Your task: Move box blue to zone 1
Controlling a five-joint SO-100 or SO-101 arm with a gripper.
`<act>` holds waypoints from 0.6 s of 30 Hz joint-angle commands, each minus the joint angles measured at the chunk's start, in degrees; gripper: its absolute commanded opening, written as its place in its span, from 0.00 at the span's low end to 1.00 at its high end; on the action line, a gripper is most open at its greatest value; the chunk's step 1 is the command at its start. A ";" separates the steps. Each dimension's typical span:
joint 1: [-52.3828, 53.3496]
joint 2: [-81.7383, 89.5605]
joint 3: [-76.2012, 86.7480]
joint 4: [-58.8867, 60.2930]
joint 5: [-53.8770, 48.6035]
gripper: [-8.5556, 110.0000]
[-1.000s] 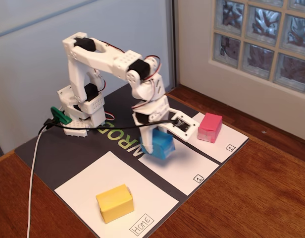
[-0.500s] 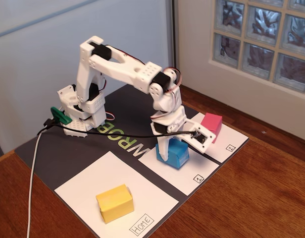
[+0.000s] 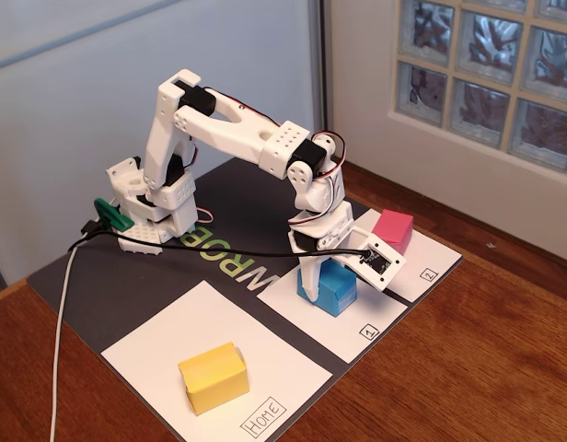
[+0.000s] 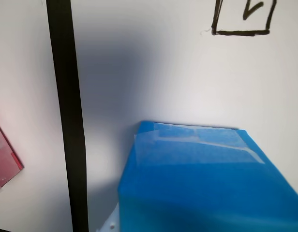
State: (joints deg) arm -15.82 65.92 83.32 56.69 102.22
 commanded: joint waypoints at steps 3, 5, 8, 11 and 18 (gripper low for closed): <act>-0.18 -0.09 -1.85 -0.88 -1.23 0.07; 0.53 -0.09 -1.85 -0.88 -1.58 0.07; 1.41 -0.26 -1.93 -1.05 -2.29 0.07; 2.02 -0.53 -2.02 -0.88 -3.16 0.07; 2.72 -0.26 -2.02 -0.70 -4.13 0.18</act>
State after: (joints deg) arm -14.15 65.30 82.62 56.69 98.96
